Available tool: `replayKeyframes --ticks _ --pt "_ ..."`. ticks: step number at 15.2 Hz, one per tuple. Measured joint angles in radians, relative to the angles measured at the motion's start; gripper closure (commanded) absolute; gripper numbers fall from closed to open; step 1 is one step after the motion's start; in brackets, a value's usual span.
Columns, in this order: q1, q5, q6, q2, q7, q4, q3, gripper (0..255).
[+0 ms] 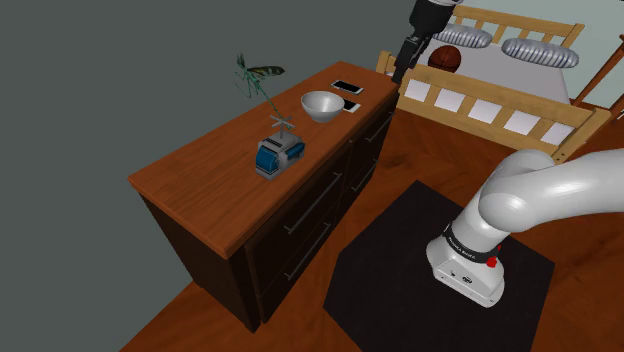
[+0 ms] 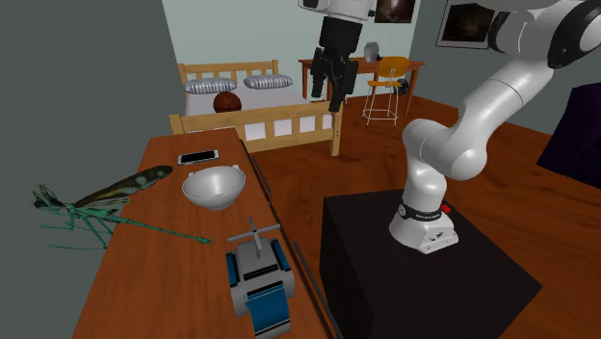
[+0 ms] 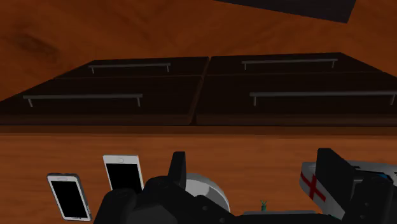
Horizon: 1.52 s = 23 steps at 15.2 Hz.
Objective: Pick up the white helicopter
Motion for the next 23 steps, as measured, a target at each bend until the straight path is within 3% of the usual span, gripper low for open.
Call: replayKeyframes --ticks 3,11,23 --pt "0.009 0.019 0.015 0.025 0.023 0.001 0.020 0" --pt "0.047 0.108 0.113 0.231 0.133 0.065 0.111 0" --pt "0.103 0.179 0.226 0.615 0.309 0.294 0.249 0"
